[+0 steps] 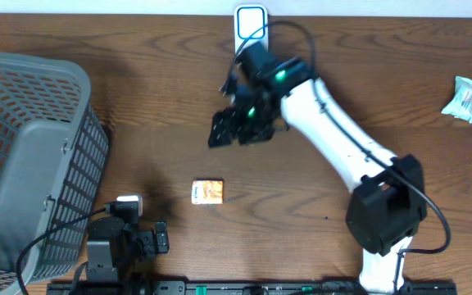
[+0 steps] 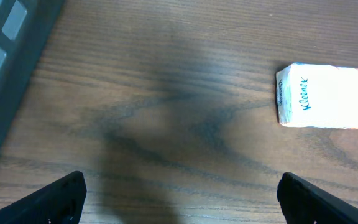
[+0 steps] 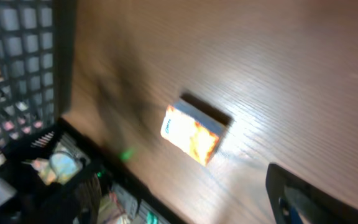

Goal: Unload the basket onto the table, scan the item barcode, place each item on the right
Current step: 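Reach the right gripper down to the orange snack pack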

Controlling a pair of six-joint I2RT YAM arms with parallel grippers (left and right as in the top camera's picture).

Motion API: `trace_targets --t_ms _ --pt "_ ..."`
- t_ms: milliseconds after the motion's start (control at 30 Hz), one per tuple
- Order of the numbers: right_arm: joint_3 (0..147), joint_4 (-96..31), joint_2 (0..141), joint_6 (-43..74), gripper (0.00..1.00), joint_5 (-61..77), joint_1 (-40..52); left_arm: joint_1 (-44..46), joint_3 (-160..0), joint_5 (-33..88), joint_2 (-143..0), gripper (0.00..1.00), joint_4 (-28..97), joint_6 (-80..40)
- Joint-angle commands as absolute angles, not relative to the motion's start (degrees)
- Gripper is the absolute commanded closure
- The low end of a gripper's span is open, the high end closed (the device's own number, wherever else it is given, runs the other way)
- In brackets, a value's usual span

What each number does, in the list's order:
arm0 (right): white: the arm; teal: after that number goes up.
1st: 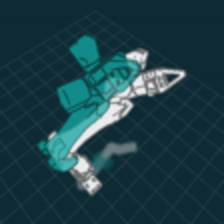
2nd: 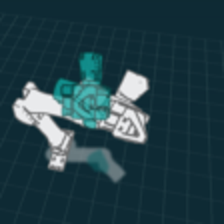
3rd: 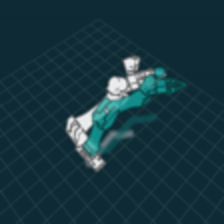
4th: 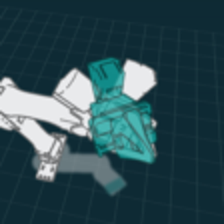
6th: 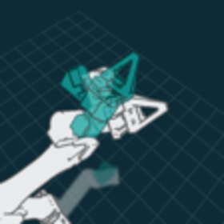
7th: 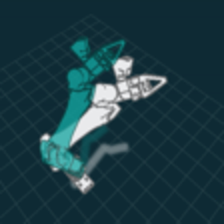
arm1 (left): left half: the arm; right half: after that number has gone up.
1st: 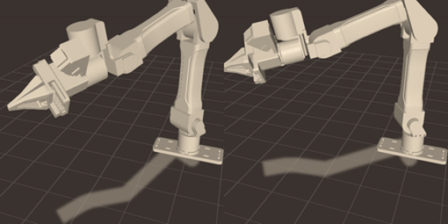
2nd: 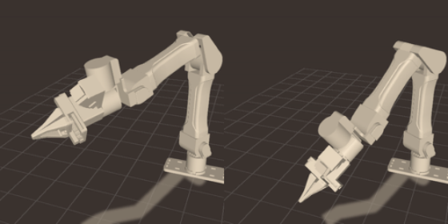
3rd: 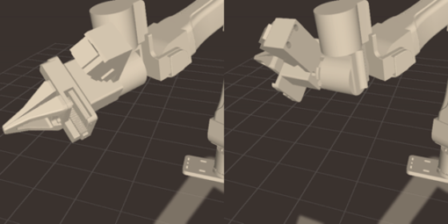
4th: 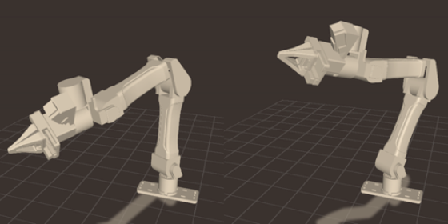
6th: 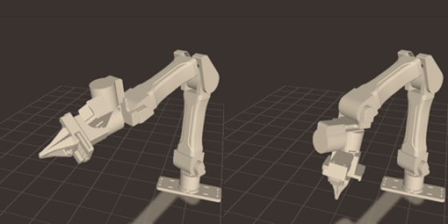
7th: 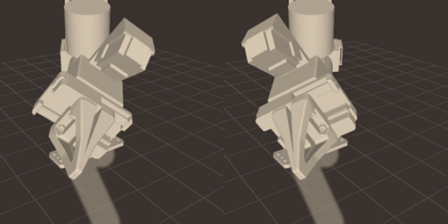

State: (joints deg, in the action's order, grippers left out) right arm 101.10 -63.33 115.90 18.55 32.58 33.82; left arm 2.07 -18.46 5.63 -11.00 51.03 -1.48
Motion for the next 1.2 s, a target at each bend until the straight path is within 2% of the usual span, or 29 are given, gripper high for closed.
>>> trace_targets --t_ms 0,167,767,933,1167 --pt "93.71 -57.65 116.31 24.45 0.24 31.81 36.95 1.93 -18.85 5.5 -10.79 0.02 51.18 -1.56" --pt "87.13 -49.32 116.31 27.22 0.3 30.55 39.48 1.93 -18.85 5.48 -10.79 0.02 51.18 -1.56" --pt "75.79 -37.23 116.4 35.35 0.26 30.11 43.05 1.93 -18.85 5.48 -10.79 0.02 51.18 -1.56" --pt "75.53 -35.66 116.4 35.35 0.33 27.57 43.86 1.93 -18.85 5.48 -10.79 0.02 51.18 -1.56" --pt "75.53 -35.16 116.97 35.33 0.36 25.12 43.92 1.93 -18.85 5.48 -10.79 0.02 51.18 -1.56"
